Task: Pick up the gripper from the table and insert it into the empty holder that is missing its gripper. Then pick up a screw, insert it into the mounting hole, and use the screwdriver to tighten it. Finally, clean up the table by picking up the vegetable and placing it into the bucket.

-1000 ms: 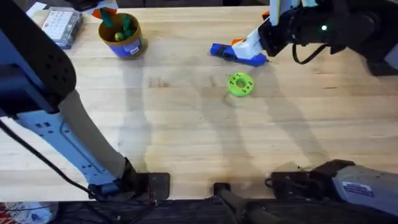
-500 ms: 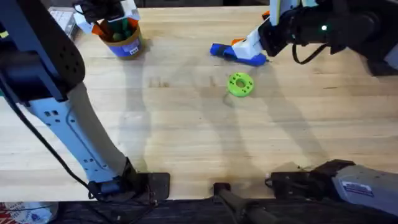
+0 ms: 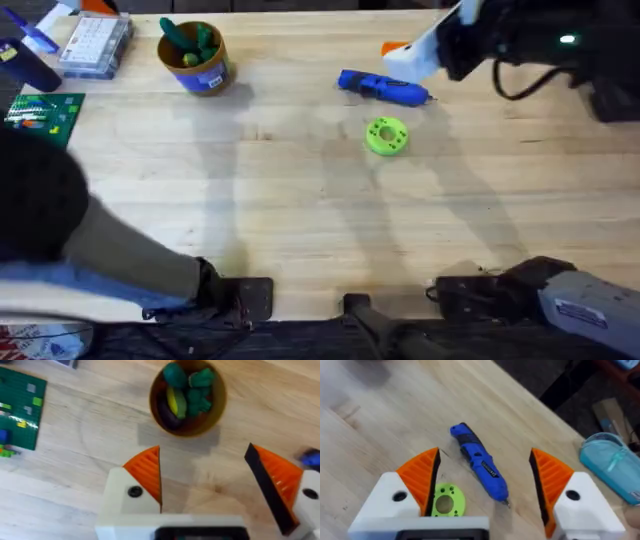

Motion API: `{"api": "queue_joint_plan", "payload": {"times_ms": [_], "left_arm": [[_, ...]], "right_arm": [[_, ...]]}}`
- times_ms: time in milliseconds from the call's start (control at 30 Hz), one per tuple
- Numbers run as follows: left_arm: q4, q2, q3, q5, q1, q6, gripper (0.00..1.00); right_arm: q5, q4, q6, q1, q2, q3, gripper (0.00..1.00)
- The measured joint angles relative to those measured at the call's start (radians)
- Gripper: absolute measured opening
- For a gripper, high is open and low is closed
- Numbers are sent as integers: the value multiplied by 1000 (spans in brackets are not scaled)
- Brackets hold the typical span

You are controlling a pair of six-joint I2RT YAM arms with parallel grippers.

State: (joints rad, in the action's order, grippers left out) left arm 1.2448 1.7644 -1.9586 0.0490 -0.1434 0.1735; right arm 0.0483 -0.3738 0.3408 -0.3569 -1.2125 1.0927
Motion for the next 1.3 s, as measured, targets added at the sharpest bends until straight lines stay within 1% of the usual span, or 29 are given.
{"api": "queue_joint_plan", "payload": {"times_ms": [100, 200, 333, 433, 500, 567, 667, 767, 867, 933, 1000, 1200, 1300], "left_arm": [[63, -102, -1, -2, 32, -44, 988], [150, -178, -3, -10, 83, -91, 987], [265, -241, -4, -22, 173, -127, 987], [308, -263, -1, -26, 252, -132, 987], [308, -272, 18, -27, 310, -128, 987], [286, -287, 73, -27, 373, -114, 987], [209, -311, 199, -27, 453, -86, 987], [96, -336, 353, -26, 512, -54, 987], [-13, -359, 481, -27, 545, -31, 987], [-51, -373, 530, -27, 555, -22, 987], [-63, -387, 547, -27, 558, -17, 987], [-65, -415, 548, -27, 558, -15, 987], [-64, -415, 548, -27, 558, -15, 987]], "right_arm": [[0, 0, 0, 0, 70, 0, 986], [0, -8, 0, 0, 144, 0, 986], [0, -47, 0, 0, 241, 0, 986], [0, -85, 0, 0, 296, 0, 986], [0, -108, 0, 0, 316, 0, 986], [0, -136, 0, 0, 327, 0, 986], [0, -185, 0, 0, 326, 0, 986], [0, -254, 0, 0, 323, 0, 986], [0, -314, 0, 0, 315, -1, 986], [1, -339, 0, 0, 302, -1, 986], [1, -354, 0, 0, 285, -1, 986], [1, -382, 0, 0, 216, -1, 986], [1, -382, 0, 0, 211, -1, 986]]}}
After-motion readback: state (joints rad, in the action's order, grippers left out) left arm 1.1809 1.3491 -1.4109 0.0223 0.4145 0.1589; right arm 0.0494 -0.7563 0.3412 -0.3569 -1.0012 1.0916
